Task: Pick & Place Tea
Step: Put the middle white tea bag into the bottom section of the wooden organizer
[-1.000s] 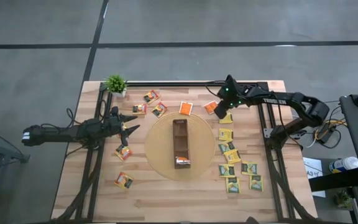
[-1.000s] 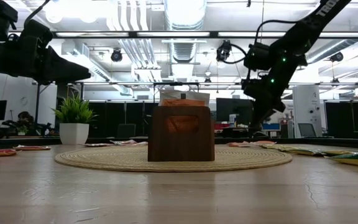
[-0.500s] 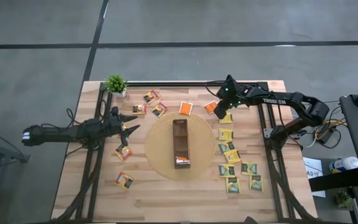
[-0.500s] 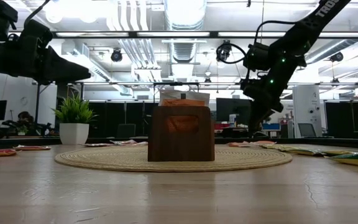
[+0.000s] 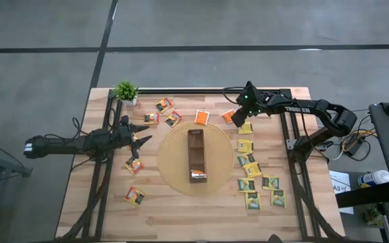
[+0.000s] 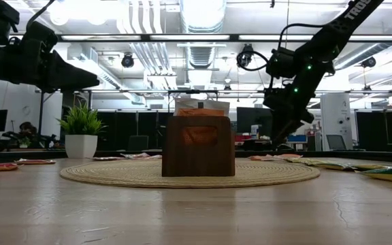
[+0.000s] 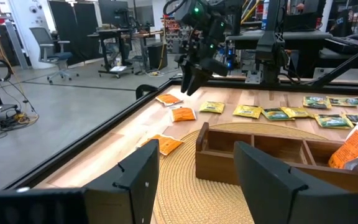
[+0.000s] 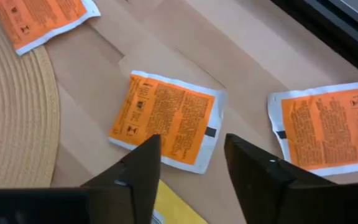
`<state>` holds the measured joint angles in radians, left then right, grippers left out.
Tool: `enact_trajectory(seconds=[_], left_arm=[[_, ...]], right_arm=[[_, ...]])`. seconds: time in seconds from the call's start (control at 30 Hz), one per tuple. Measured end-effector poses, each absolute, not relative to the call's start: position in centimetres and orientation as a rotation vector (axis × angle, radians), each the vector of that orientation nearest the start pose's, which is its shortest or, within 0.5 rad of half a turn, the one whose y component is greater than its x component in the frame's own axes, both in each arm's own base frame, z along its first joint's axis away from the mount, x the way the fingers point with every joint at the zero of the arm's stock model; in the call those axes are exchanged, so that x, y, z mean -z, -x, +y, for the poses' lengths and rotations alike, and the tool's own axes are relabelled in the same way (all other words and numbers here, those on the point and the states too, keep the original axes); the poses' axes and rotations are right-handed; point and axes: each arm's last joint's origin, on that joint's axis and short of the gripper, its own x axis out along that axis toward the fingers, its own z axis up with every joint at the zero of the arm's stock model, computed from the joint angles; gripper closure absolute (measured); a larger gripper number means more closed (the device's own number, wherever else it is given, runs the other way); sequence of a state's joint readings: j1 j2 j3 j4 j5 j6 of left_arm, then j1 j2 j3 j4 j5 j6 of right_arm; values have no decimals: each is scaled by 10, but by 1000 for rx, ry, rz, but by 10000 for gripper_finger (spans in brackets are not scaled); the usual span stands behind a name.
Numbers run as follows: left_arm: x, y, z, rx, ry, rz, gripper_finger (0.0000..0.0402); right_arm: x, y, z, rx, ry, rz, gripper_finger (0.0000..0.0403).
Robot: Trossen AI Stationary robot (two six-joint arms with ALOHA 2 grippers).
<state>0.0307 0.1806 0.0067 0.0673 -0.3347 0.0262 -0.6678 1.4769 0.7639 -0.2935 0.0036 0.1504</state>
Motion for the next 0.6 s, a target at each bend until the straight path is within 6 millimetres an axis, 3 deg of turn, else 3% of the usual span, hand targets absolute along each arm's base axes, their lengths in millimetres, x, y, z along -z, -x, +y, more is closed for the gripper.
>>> enact_trajectory(seconds=[0.33,0.6], left_arm=[[-158,-106,13,-364,-42,111,199],[-158,-106,13,-364,-42,110,199]], right_arm=[[-168,-216,-171,708,-499,893,180],[-135,-220,-188,763,-584,988,179]])
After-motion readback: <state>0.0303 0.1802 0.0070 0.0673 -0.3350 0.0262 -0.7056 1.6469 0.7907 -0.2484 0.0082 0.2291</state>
